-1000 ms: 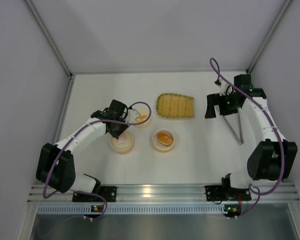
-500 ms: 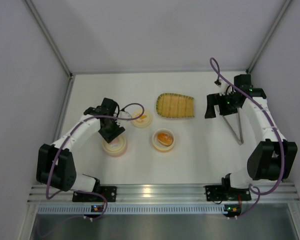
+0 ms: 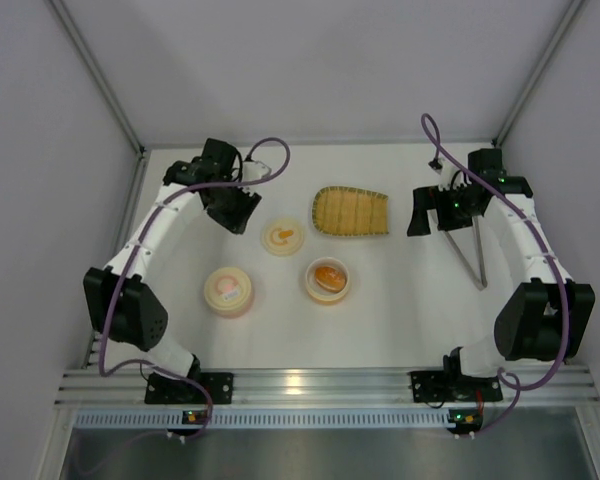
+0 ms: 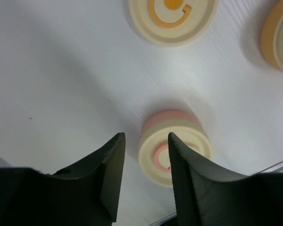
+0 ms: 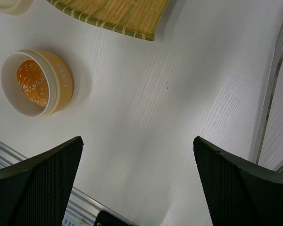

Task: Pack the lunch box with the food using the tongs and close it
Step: Pick up the box lid from the center of the board.

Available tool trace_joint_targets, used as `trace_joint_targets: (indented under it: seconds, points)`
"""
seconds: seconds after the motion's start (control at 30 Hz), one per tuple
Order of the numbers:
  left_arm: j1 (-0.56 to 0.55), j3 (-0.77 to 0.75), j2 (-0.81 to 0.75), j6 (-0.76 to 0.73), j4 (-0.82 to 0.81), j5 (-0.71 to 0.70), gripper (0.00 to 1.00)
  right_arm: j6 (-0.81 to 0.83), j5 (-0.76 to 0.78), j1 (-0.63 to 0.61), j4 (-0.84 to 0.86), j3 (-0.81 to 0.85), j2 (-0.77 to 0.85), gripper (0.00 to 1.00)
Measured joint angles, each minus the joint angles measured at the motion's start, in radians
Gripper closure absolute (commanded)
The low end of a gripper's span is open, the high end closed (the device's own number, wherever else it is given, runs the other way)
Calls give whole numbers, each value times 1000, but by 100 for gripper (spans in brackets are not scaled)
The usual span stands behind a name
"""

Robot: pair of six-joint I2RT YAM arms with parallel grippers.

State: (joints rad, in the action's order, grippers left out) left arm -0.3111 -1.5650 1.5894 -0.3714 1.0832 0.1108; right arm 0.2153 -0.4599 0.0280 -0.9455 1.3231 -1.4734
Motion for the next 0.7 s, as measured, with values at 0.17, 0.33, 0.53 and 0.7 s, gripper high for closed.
trace_joint_targets:
  seconds: [0.17,0.33,0.53,0.7]
  points:
    - [0,-32,200,192,-62,47,66,-9,-11,0,3,0,0,1]
    - [0,-33,379,371,-140,61,68,-9,-13,0,4,0,0,1]
    - [0,-42,415,491,-204,134,55,-10,-14,0,13,0,0,1]
    - [3,-45,426,549,-235,193,45,-11,-14,0,35,-1,0,1]
